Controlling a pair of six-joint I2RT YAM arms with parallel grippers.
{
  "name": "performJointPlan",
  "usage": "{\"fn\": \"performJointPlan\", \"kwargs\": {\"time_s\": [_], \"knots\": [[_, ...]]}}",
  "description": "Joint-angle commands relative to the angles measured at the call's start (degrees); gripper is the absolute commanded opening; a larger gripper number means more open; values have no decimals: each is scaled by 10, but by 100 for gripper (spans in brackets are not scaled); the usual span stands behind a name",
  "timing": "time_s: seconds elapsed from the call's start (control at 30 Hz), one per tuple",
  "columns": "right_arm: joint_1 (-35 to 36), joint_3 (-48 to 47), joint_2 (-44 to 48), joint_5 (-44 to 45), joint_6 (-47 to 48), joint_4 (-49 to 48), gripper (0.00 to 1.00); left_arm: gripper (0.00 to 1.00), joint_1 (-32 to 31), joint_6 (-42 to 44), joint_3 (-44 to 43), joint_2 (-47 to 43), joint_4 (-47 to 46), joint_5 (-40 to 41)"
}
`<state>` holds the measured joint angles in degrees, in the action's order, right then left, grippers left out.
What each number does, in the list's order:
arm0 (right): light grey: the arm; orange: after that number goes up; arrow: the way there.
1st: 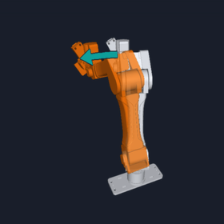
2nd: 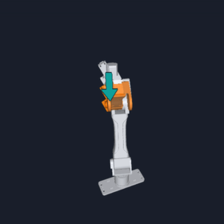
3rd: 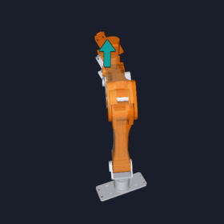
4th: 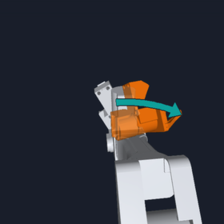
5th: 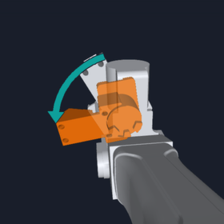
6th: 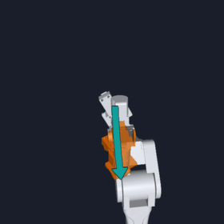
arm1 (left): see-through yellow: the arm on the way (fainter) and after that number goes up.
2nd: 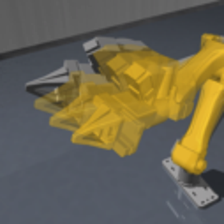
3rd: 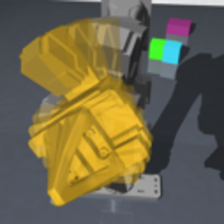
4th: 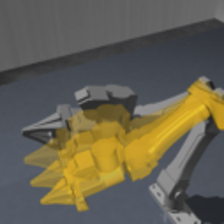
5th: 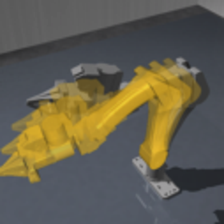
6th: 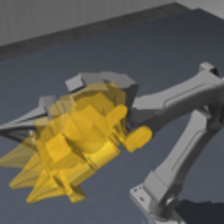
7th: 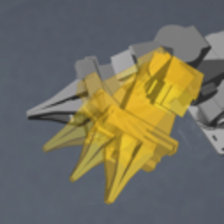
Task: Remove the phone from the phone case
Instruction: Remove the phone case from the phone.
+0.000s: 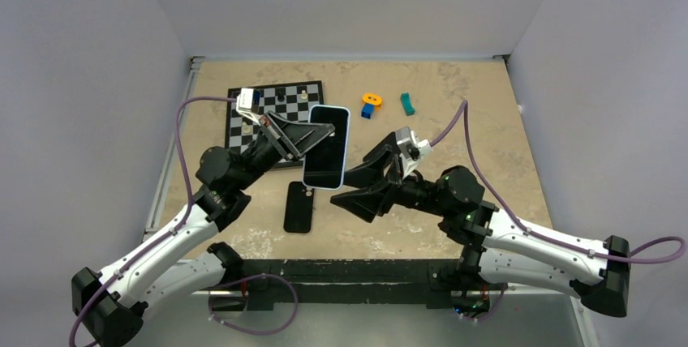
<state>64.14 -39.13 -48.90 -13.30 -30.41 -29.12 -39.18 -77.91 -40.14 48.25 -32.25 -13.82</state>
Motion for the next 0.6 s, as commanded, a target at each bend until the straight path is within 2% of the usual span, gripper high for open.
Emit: {"fn": "performJointPlan", "kwargs": {"time_s": [0.0,0.17,0.57], "knots": [[-17,-26,-8,-78,-29,-12,56,0,3,14,-42,-18,-38,-26],[-29,-30,-17,-102,-34,-21,44,0,3,9,-42,-22,-34,-37],[-55,-31,-33,-117,-45,-50,37,0,3,-2,-52,-20,-41,-55]]}}
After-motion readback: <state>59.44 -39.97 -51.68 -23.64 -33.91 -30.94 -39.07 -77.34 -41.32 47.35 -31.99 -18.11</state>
